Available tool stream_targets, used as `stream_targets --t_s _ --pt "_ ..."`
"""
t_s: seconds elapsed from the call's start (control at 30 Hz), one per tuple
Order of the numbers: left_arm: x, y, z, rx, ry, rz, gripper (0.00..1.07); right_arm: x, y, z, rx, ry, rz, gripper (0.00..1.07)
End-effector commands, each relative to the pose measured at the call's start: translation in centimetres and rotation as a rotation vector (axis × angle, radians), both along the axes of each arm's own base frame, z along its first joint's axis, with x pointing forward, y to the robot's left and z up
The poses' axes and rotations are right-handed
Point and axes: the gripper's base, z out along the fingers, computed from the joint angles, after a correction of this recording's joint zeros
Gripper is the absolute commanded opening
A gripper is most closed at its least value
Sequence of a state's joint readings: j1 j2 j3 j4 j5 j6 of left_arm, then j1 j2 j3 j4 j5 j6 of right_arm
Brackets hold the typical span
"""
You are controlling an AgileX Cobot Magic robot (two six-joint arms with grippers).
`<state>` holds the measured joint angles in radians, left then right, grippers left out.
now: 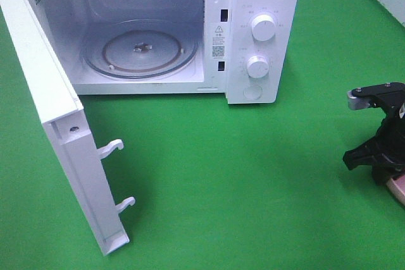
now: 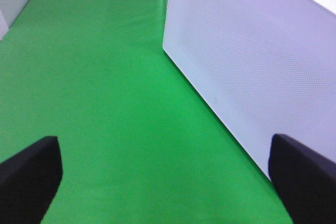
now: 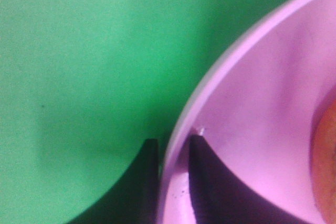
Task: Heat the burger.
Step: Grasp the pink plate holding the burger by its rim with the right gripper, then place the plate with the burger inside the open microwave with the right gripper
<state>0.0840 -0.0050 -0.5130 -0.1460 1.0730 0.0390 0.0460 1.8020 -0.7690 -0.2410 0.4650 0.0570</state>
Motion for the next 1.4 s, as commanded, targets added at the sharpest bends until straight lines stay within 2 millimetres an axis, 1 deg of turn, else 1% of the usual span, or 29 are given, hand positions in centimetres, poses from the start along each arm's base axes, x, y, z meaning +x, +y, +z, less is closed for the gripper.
stream_targets --t_s 0.03,0.33,0.63,0.73,1.17,1.2,1.23,1.3,1.4 --pt "-0.2 0.0 0.1 0.002 -0.024 0.002 1.0 -0.2 -0.4 -0.5 -0.011 0.029 -0.02 0.0" --pt "-0.2 0.0 0.1 0.002 -0.024 0.002 1.0 -0.3 -0.5 -0.1 -0.026 0.017 -0.063 0.0" --pt "-0.2 0.0 0.1 0.002 -0.024 0.002 1.0 -0.4 -1.4 0.8 -0.132 -0.001 -0.138 0.0" --pt "-0.2 0.0 0.1 0.002 -0.024 0.002 1.0 -0.5 -0.8 1.2 -0.171 -0.007 -0.118 0.0" --pt "-0.2 0.0 0.1 0.002 -0.024 0.002 1.0 -0.7 1.2 1.5 -0.282 -0.024 -0.063 0.0" --pt "-0.2 0.0 0.1 0.002 -0.024 0.002 1.0 -0.8 1.6 1.6 -0.306 -0.019 -0.047 0.0" --pt "-0.2 0.0 0.1 0.002 -0.024 0.002 1.0 -0.8 1.6 1.6 -0.306 -0.019 -0.047 0.0" --pt "-0.2 0.0 0.1 0.002 -0.024 0.002 1.0 -1.2 2.5 1.8 -0.333 -0.011 -0.021 0.0" --pt "-0.2 0.0 0.1 0.002 -0.024 0.002 1.0 -1.2 2.7 2.0 -0.342 -0.015 -0.013 0.0"
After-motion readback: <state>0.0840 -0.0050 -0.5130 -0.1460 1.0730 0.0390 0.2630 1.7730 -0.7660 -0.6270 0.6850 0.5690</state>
